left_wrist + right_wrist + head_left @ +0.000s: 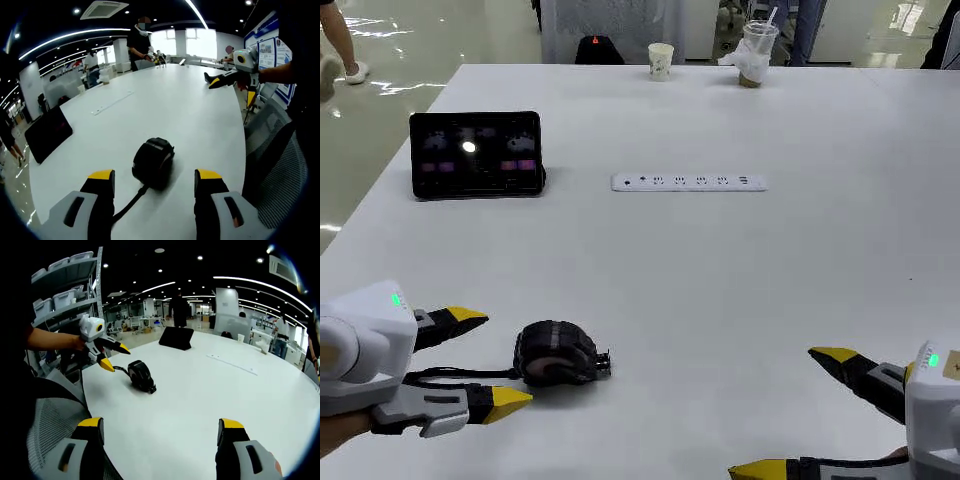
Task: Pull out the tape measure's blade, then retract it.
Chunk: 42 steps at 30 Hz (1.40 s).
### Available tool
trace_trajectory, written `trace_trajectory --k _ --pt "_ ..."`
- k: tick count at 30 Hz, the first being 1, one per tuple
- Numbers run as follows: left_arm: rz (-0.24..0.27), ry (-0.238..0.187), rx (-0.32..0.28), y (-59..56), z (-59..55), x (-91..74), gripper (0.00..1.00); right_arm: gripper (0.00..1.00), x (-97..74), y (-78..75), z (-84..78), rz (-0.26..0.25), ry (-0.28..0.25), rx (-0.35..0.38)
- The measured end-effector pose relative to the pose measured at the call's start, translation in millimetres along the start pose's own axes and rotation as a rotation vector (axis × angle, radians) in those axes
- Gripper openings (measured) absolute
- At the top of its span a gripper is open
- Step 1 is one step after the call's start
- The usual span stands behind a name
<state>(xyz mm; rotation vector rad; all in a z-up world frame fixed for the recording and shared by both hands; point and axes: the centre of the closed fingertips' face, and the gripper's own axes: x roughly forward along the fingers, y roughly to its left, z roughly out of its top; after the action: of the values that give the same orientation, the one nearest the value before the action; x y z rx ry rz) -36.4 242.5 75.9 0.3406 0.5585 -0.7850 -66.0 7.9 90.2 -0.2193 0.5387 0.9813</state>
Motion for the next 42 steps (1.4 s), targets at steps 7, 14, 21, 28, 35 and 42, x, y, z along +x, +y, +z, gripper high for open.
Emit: trace_trajectory --k 7,14,21,28,35,42 --pt "-0.016 0.015 0.02 0.5 -1.2 4.4 0.58 0.91 6.9 -0.9 3.6 0.024 0.013 -0.035" --pt "-0.031 0.035 0.055 2.3 -1.0 8.2 0.54 0.88 15.8 -0.7 5.0 0.058 0.041 -0.089" --pt "-0.057 0.056 0.09 4.8 -0.3 12.5 0.5 0.86 25.6 -2.0 7.3 0.093 0.061 -0.139" --pt "-0.085 0.084 0.132 6.4 -1.1 18.2 0.45 0.81 37.1 -1.3 7.1 0.142 0.092 -0.213" --pt "-0.115 0.114 0.166 6.3 -3.5 24.8 0.42 0.72 50.1 0.8 7.0 0.196 0.119 -0.283" --pt "-0.142 0.142 0.204 9.1 -3.5 30.7 0.39 0.65 63.3 0.4 10.3 0.239 0.129 -0.353"
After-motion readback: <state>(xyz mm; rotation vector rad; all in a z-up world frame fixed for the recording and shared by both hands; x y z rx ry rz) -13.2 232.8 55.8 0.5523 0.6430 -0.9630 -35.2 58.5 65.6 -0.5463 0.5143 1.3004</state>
